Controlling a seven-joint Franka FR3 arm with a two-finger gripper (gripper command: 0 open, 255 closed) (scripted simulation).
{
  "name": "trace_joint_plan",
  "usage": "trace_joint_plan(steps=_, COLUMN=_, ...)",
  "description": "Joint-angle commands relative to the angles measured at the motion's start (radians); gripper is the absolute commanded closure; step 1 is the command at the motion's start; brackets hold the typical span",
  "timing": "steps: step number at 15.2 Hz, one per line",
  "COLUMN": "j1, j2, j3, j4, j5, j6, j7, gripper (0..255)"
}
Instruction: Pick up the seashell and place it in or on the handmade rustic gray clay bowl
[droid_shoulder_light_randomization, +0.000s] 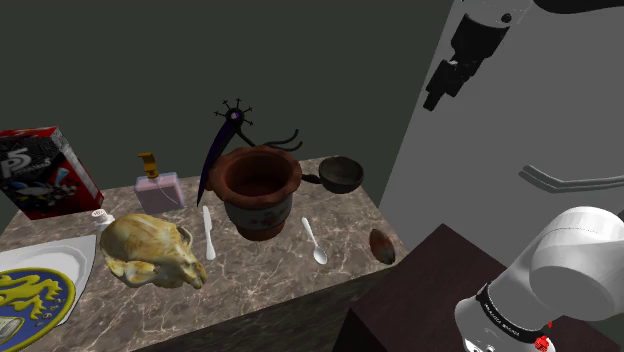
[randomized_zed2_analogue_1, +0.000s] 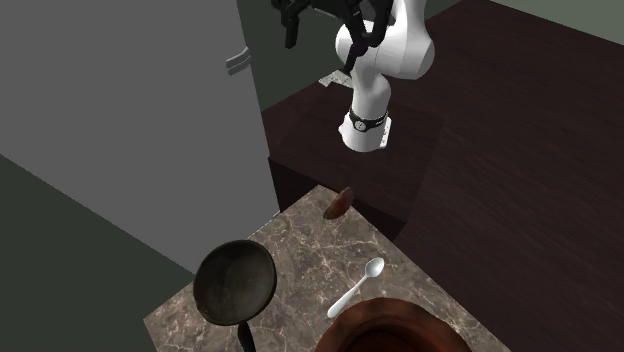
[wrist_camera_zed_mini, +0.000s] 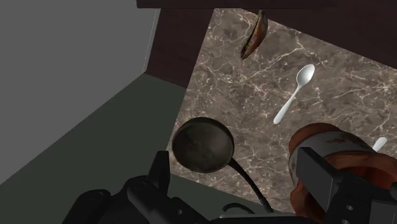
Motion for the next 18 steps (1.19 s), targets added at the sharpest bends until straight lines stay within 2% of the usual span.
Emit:
trace_joint_plan(steps=1, j1=0.000, j2=0.000, j3=0.000, j4=0.000, j5=0.000, j6=0.000, j7=0.000, gripper=0)
trace_joint_plan(steps=10, j1=-0.031, j2=-0.032, j3=-0.114, j4=-0.302, j5=0.113, j6=0.224, j7=0.054, gripper=0)
trace_joint_plan(steps=18, j1=-0.036, j2=0.013, j3=-0.209, j4=-0.539, j5=0.238, j6=0.462, j7=0.067, gripper=0)
